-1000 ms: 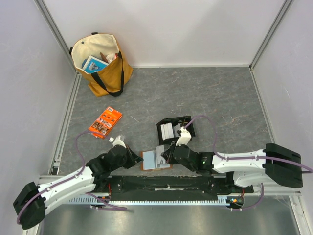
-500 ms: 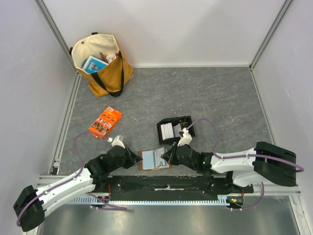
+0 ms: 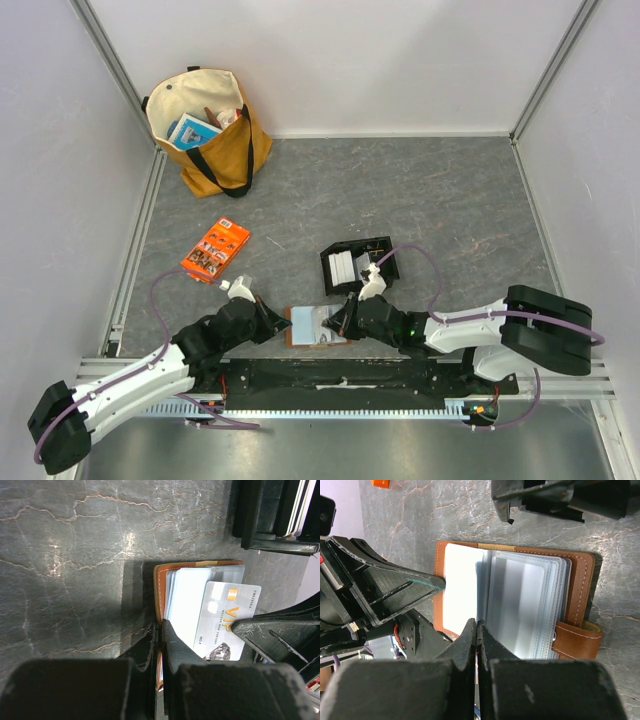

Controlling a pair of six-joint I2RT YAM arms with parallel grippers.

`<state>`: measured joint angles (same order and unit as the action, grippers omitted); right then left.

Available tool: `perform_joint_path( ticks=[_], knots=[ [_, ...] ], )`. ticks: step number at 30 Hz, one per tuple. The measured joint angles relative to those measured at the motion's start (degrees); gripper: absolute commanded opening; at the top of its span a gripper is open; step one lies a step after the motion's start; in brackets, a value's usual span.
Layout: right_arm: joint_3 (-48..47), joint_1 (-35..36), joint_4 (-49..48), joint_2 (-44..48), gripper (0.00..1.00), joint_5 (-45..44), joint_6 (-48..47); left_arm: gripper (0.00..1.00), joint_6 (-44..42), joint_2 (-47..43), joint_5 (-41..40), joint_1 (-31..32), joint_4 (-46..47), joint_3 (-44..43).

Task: Put the credit cards into the card holder
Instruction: Insert the credit card into the card slot.

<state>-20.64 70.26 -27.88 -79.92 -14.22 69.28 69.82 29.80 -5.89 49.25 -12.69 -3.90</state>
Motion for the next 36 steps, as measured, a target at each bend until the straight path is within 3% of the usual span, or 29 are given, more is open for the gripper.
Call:
perform_joint_path(
  ticks=[2,14,36],
  knots=[
    [0.0,-0.2,-0.2,-0.1,0.0,0.2,0.2,0.02,0.0,-0.2,0.0,0.0,0.0,0.0],
    [1.1,-3.1,0.5,3.8,0.0,0.2,0.1,0.02,0.0,-0.2,0.0,0.0,0.0,0.0],
    [2.1,-3.4,-4.5,-1.3,0.0,3.8,1.2,0.02,0.0,0.7,-0.1,0.0,0.4,0.1]
  ],
)
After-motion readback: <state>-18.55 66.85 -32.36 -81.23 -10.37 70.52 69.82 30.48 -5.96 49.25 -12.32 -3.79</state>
